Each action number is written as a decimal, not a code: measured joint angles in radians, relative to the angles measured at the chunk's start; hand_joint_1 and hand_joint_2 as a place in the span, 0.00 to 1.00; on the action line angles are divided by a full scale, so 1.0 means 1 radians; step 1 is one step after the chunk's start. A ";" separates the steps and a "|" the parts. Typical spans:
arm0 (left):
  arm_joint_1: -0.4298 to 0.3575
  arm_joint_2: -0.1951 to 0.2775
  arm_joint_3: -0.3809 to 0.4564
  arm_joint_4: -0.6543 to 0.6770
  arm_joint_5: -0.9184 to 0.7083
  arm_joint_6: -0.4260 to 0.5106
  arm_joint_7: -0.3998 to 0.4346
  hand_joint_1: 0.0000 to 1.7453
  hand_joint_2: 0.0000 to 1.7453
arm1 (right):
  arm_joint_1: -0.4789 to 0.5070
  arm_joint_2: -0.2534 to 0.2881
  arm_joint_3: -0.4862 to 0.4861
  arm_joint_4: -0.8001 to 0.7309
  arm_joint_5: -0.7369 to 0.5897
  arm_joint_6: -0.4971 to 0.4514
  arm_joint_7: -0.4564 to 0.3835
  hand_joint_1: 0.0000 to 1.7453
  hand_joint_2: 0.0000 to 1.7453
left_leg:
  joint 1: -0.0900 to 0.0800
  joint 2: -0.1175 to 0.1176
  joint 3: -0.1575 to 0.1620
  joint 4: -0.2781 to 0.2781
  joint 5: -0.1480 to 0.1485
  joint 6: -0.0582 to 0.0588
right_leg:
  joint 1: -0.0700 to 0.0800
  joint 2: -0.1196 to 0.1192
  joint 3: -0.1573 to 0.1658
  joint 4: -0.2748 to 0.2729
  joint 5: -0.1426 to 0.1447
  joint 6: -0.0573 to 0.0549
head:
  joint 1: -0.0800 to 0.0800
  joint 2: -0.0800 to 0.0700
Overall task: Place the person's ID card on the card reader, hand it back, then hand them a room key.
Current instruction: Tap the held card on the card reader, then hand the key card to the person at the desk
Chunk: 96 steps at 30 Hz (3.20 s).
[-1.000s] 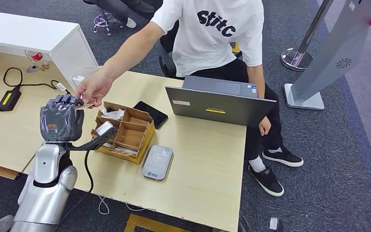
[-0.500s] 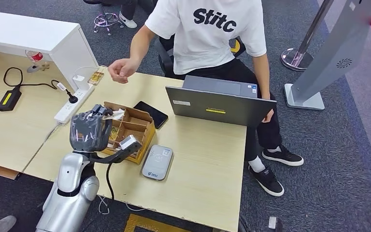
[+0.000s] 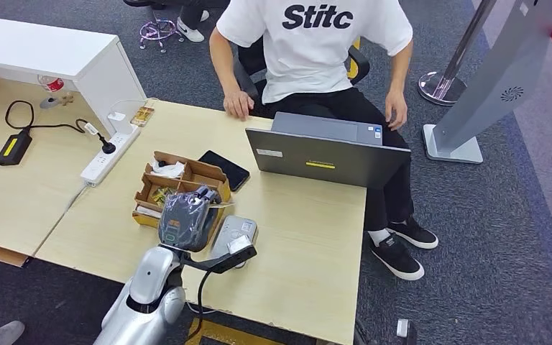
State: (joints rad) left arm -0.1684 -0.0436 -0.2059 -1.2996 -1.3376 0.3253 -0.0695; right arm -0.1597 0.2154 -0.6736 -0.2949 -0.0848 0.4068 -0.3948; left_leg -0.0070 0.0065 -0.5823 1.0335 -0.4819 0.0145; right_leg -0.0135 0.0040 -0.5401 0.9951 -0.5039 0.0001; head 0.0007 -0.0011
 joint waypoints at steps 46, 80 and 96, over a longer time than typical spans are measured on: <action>-0.058 -0.012 0.019 0.300 0.039 0.015 -0.007 1.00 1.00 | -0.003 0.000 0.068 0.000 -0.045 0.000 0.030 0.00 1.00 | 0.000 0.001 0.000 0.000 0.000 0.000 | 0.001 0.001 0.000 0.001 0.001 -0.001 | 0.000 0.000; -0.148 0.116 0.127 0.022 0.179 0.033 -0.019 1.00 1.00 | 0.003 -0.003 0.103 0.000 -0.088 0.002 0.024 0.00 1.00 | 0.001 0.002 0.000 0.000 0.001 -0.002 | 0.001 0.002 -0.001 0.001 0.001 -0.002 | 0.000 0.000; -0.148 0.121 0.130 0.013 0.185 0.042 -0.020 1.00 1.00 | 0.003 -0.004 0.105 0.000 -0.091 0.002 0.022 0.00 1.00 | 0.001 0.002 0.000 0.000 0.001 -0.002 | 0.001 0.002 -0.001 0.001 0.001 -0.002 | 0.000 0.000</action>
State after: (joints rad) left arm -0.3162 0.0770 -0.0754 -1.2871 -1.1529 0.3669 -0.0896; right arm -0.1563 0.2117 -0.5687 -0.2949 -0.1757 0.4086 -0.3724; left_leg -0.0056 0.0086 -0.5824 1.0333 -0.4807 0.0126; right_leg -0.0122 0.0062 -0.5413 0.9966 -0.5027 -0.0018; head 0.0008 -0.0011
